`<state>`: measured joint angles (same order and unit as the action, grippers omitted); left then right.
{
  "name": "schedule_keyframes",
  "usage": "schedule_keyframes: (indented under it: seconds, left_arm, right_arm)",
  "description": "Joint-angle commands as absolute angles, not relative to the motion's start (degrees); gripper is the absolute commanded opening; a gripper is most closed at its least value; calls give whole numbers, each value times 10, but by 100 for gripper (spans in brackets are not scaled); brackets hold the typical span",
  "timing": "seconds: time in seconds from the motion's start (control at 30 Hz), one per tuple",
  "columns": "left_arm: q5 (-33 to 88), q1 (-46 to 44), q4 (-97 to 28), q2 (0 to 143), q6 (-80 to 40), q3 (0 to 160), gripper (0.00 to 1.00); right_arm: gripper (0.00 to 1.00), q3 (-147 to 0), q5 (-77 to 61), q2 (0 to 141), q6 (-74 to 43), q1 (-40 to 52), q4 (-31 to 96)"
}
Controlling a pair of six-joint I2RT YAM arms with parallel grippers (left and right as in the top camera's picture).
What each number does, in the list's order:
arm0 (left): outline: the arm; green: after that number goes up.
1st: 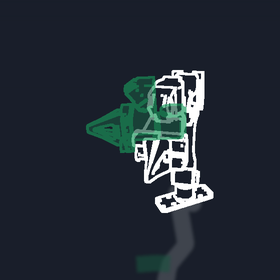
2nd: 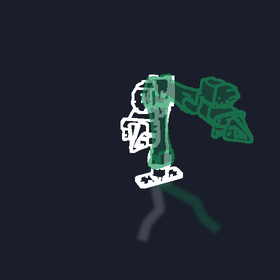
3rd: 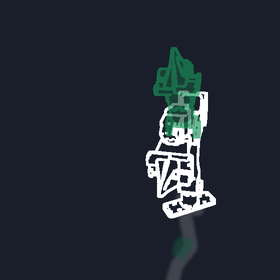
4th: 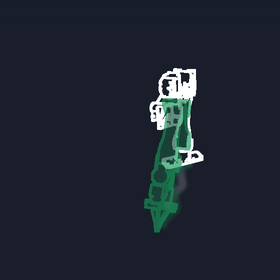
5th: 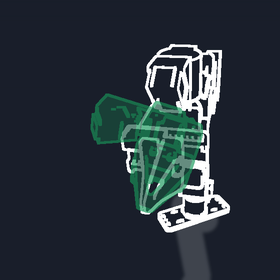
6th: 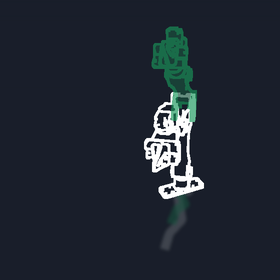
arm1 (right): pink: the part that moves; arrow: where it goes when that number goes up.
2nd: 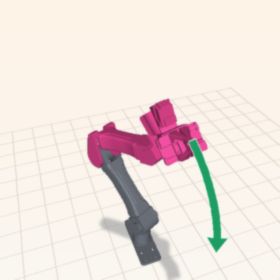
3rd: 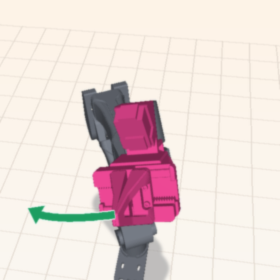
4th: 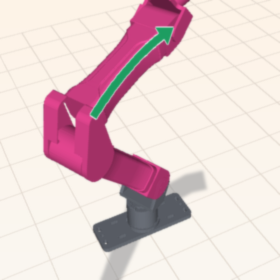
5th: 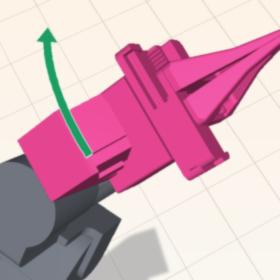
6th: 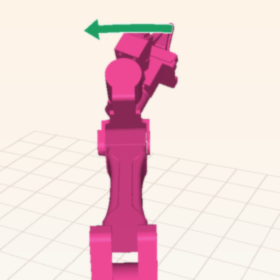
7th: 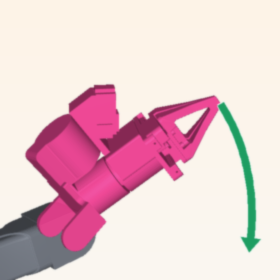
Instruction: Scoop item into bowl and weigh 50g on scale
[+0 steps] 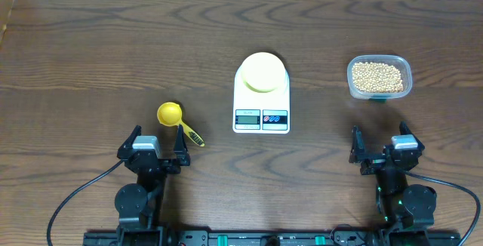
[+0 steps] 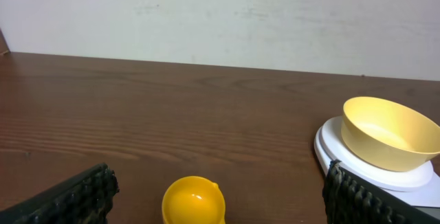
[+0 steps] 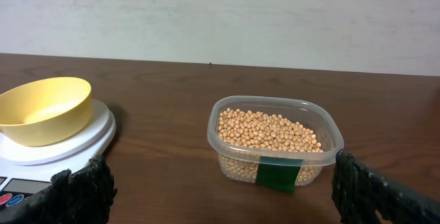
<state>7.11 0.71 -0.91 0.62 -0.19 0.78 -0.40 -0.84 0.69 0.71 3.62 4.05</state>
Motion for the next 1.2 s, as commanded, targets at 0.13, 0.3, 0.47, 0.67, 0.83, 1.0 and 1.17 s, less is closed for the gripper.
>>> schedule_keyframes:
  seconds: [0.13, 0.3, 0.47, 0.67, 0.83, 1.0, 1.17]
  left_arm:
    - [79, 10, -34, 3, 2, 3, 98]
    - [79, 10, -35, 3, 2, 3, 98]
    - [79, 10, -34, 3, 2, 3, 98]
    - [79, 10, -34, 3, 2, 3, 98]
    - [79, 10, -34, 3, 2, 3, 98]
    - [79, 10, -34, 3, 2, 3, 98]
    - [79, 10, -34, 3, 2, 3, 98]
  right_arm:
    - [99, -3, -8, 4, 14, 41, 43]
    - [99, -3, -8, 4, 14, 41, 43]
    - [99, -3, -8, 4, 14, 41, 43]
    - [99, -3, -8, 4, 14, 41, 43]
    - [99, -3, -8, 4, 14, 41, 43]
    - [99, -3, -8, 4, 14, 41, 43]
    - [99, -3, -8, 4, 14, 41, 43]
